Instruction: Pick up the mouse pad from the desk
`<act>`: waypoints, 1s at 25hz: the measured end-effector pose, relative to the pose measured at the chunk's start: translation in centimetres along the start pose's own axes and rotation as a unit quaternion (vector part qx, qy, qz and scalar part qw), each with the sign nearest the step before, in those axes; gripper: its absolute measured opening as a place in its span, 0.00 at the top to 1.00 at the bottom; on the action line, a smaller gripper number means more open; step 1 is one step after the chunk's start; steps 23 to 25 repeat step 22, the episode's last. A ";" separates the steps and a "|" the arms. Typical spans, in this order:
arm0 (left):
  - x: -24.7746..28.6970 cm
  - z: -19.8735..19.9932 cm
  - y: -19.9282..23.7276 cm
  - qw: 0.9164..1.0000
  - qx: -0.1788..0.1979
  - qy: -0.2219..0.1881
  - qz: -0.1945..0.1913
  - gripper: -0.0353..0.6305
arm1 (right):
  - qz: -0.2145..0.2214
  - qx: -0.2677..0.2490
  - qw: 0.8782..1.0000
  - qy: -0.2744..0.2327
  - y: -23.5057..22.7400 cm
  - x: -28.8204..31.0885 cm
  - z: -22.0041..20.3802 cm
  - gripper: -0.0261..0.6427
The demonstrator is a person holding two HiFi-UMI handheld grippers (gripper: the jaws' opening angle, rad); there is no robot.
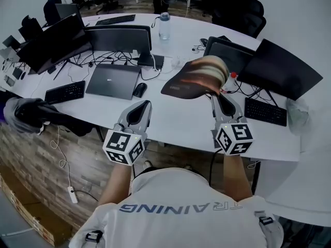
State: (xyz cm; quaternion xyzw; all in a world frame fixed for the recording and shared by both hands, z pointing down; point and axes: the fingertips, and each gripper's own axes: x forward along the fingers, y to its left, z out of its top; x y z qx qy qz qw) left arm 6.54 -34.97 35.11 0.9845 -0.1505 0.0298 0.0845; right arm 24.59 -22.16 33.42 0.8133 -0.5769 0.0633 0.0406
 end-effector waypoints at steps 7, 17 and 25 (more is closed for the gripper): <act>-0.2 0.6 0.2 1.000 -0.006 -0.010 -0.001 0.95 | 0.000 -0.009 1.000 0.008 0.5 0.6 -0.4 0.89; -0.3 1.3 0.4 1.000 -0.001 -0.016 -0.006 0.95 | 0.004 -0.031 1.000 0.006 1.9 0.5 0.0 0.89; -0.5 1.3 0.5 1.000 -0.002 -0.020 -0.009 0.95 | 0.006 -0.037 0.999 0.008 2.4 0.6 -0.3 0.89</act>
